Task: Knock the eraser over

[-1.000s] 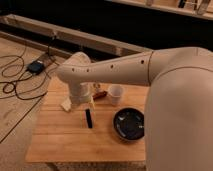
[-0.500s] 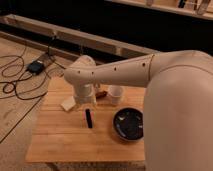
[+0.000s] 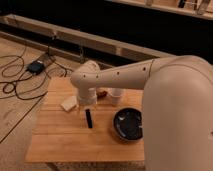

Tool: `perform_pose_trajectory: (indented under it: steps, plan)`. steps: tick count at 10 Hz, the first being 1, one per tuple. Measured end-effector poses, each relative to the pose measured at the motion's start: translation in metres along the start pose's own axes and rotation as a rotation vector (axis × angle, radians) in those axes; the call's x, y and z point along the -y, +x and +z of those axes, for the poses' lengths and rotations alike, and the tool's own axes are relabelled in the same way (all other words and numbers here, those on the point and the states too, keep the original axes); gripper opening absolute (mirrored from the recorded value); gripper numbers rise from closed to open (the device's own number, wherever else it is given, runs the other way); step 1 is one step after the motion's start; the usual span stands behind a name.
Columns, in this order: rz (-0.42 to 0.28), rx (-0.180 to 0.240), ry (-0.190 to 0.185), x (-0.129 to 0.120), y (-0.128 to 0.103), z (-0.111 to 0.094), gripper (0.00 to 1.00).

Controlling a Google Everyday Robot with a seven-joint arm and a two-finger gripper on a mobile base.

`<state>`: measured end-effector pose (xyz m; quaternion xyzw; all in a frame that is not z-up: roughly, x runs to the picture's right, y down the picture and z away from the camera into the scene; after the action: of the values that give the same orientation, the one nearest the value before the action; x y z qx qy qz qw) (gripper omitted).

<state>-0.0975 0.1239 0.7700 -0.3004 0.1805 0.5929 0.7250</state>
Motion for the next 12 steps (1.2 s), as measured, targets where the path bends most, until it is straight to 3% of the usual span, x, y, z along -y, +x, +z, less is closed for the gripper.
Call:
perform_pose_trajectory:
  steps: [3,8,12]
  plan:
    - [-0.034,-0.026,-0.023,-0.014,0.006,0.005,0.65]
    - [-0.116,-0.020,-0.134,-0.060,0.006,-0.011,0.65]
    - [-0.122,-0.017,-0.137,-0.062,0.006,-0.012,0.65]
